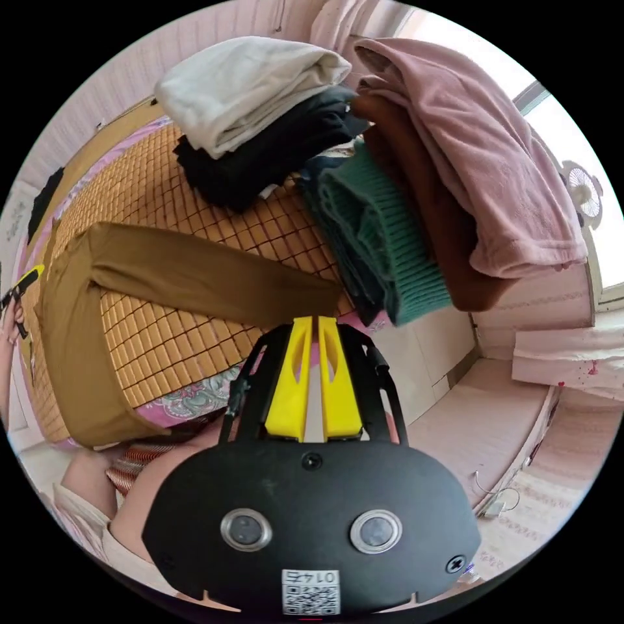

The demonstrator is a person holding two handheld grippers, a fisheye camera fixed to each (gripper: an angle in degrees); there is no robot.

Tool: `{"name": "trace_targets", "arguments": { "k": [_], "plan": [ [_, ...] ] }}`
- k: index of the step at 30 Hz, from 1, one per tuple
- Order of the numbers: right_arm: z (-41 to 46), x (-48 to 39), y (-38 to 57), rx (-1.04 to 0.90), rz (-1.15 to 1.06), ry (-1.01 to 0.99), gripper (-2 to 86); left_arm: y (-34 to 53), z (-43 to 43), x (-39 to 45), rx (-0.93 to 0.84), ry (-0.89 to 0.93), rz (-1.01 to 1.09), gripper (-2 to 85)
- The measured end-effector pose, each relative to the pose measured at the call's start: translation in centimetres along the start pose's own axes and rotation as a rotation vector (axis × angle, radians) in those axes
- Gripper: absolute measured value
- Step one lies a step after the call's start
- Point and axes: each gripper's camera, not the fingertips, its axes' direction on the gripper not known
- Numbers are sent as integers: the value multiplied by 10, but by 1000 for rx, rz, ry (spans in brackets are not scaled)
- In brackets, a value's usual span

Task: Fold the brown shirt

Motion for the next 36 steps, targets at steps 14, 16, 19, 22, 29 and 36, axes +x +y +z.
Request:
{"name": "trace_targets", "arguments": {
  "k": [14,16,19,22,29,36],
  "plan": [
    [-12,-572,-147,311,-1153,-60,21,244,-126,-95,130,-120,-593,34],
    [-20,-642,-173,295,-1194,-124,37,256,-130,-97,147,-133,-623,36],
    [-13,-746,-203,210,-1231,-197,62,277,-143,-93,159,-156,-619,34],
    [2,-824,-225,175,-1182,-208,84,300,-161,-93,183,-150,-649,32],
    [68,-894,-260,55,-965,-256,30,326,-175,-83,147,-78,-607,29],
    [33,-927,-240,27,-1295,-638,5,344,-211,-76,161,-60,-601,37]
  ]
}}
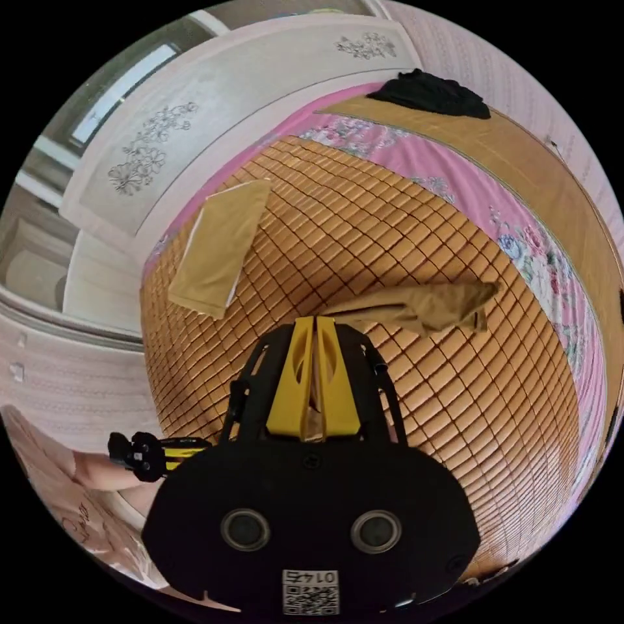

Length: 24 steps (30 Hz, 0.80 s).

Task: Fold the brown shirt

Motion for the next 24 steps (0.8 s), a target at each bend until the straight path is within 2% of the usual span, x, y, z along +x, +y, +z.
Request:
{"name": "trace_targets", "arguments": {
  "k": [1,3,5,7,10,14,18,20,24],
  "plan": [
    [-6,-12,-1,24,-87,-63,6,1,-4,0,1,3,-1,39],
    [-34,-58,4,46,-458,-384,11,7,-24,1,21,28,-6,46],
    [-44,-84,13,-18,-637,-492,21,15,-46,0,50,55,-8,48],
    [-41,-97,20,-77,-681,-410,51,27,-71,-2,73,75,-12,49],
    [-13,-88,26,-163,-584,-203,73,54,-108,-13,66,62,-52,49],
    [40,-63,41,-238,-436,-45,80,92,-152,-40,20,-55,-148,52],
    [95,-64,49,-300,-422,154,79,123,-188,-66,-32,-251,-217,65],
    [116,-66,46,-346,-408,223,64,133,-196,-74,-73,-268,-236,82],
    [145,-67,37,-410,-401,275,21,139,-187,-54,-200,-368,-99,95]
  ]
}}
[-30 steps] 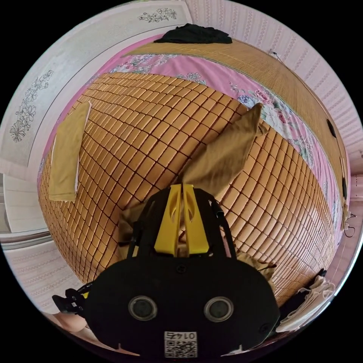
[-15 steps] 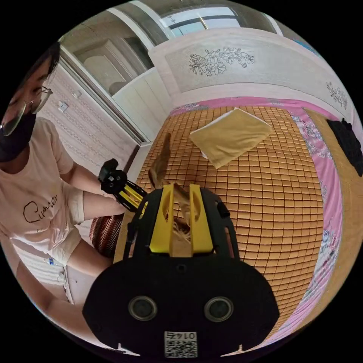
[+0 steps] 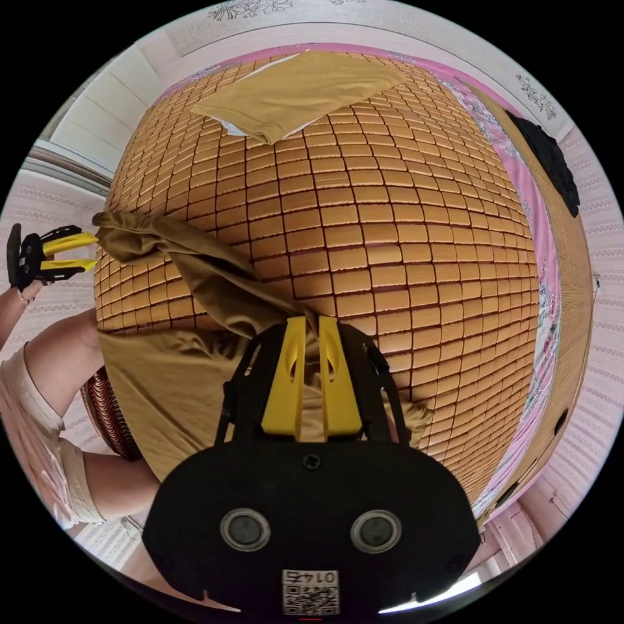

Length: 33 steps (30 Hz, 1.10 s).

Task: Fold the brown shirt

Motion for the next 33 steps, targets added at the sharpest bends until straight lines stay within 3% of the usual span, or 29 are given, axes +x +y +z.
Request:
{"name": "trace_targets", "arguments": {
  "k": [2,6,11,16,20,26,33],
  "plan": [
    [1,2,-4,7,4,-11,7,-2,8,5,-46,-61,38,95],
    [-6,6,-4,53,20,-11,-5,-1,-1,-9,-21,25,-7,22],
    [-19,13,3,121,54,3,-7,0,-31,-9,-55,-16,112,-8],
    [-32,17,14,176,53,14,-7,12,-114,-33,-20,170,180,-9],
    [-29,20,13,187,70,-1,-7,9,-141,-98,11,173,25,-8],
    [-8,34,-4,172,172,-12,-7,-17,-100,-195,-40,61,-230,23],
    [-3,39,-2,143,222,-29,-7,-13,-104,-199,37,86,-321,65]
  ]
}}
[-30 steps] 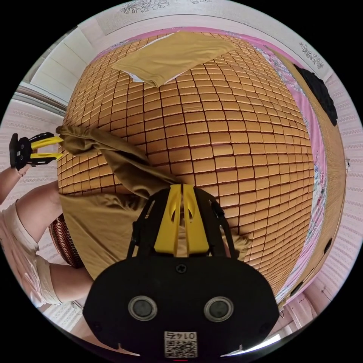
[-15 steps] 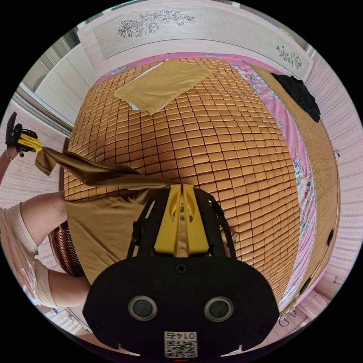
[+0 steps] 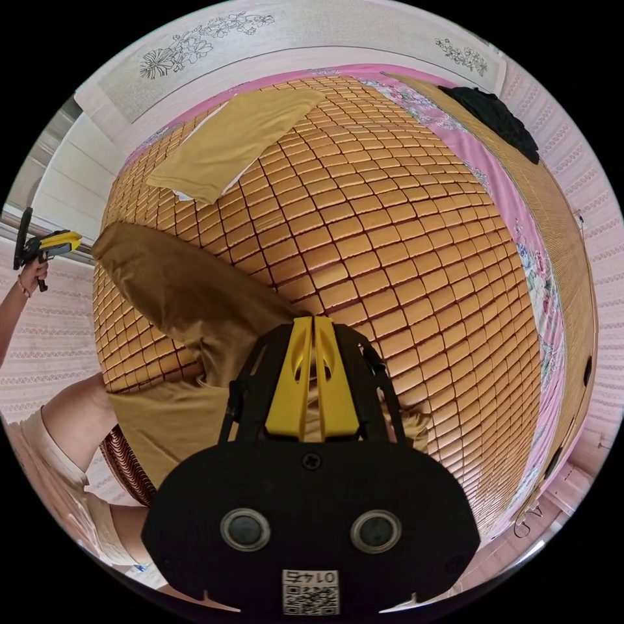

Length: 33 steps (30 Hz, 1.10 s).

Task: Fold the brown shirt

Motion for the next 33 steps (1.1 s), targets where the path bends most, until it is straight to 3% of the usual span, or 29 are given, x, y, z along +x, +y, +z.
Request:
{"name": "trace_targets", "arguments": {
  "k": [4,7,10,14,21,25,27,33],
  "plan": [
    [-3,-5,3,-20,-30,27,-7,-19,11,-3,46,-38,-24,86],
    [-5,-8,6,-32,-40,36,-7,-45,41,-11,-27,-92,-30,98],
    [-10,-9,12,-29,-44,42,-7,-54,55,-6,-52,-93,9,25],
    [-20,-8,22,-19,-45,34,-7,-52,28,-23,56,-103,-121,-4],
    [-32,-4,41,-4,6,-5,-6,-91,40,-59,142,-18,-273,1],
    [-39,-2,54,-2,7,-21,-3,-109,68,-72,33,-19,-304,20],
    [-46,7,64,-2,49,-37,-2,-111,70,-88,29,83,-387,45],
    [-114,35,138,257,243,37,-4,-101,38,-105,80,-50,-474,71]
  ]
}}
